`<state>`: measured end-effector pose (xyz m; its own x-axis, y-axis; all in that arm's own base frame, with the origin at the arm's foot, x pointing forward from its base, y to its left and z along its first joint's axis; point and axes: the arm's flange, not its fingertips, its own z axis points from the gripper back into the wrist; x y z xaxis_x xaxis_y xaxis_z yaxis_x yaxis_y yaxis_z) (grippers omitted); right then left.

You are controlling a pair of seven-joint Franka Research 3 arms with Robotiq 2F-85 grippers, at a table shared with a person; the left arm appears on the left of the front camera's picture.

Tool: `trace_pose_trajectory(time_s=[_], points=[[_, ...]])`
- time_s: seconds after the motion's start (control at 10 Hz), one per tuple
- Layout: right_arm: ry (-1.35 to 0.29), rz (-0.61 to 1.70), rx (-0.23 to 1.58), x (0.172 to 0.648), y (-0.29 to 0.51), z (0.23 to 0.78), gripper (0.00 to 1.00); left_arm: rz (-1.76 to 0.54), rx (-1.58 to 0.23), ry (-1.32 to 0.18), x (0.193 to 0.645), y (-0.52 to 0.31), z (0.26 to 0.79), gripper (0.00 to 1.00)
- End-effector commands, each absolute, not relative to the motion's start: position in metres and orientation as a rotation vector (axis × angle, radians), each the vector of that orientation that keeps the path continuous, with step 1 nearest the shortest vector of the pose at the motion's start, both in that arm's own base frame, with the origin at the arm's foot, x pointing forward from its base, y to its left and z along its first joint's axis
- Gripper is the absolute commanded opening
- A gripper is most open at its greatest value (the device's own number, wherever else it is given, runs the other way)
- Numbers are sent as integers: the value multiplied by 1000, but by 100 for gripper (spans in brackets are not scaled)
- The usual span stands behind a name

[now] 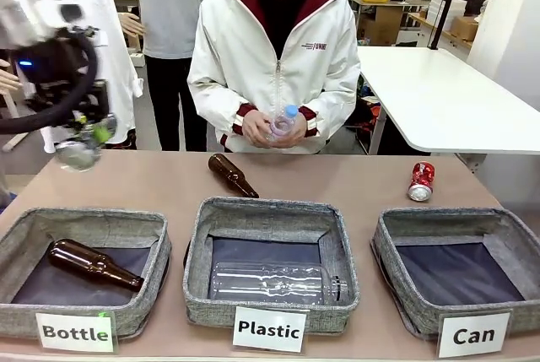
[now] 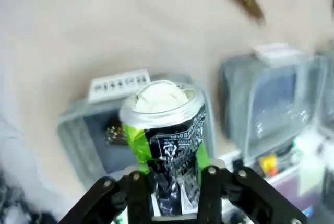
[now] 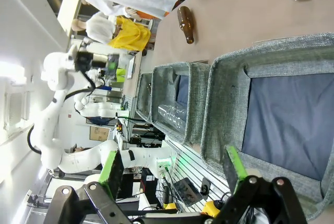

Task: Sort the can waste into the basket.
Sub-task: Pick up the can waste from the table and place it in the right Fabric basket.

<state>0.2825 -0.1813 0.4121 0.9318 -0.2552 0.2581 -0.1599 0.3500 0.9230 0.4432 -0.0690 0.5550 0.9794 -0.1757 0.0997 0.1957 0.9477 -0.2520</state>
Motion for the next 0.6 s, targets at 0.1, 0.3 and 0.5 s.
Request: trace_pose_trajectory(time_s=[0.1, 0.3, 0.5], points=[[-423, -46, 1236, 285, -182, 413, 100, -540, -405, -164, 354, -22, 533, 0], [-423, -46, 1236, 285, -182, 413, 100, -351, -291, -63, 409, -53, 559, 0], [-423, -46, 1236, 285, -182, 413, 100, -1069, -637, -111, 402, -36, 520, 35]])
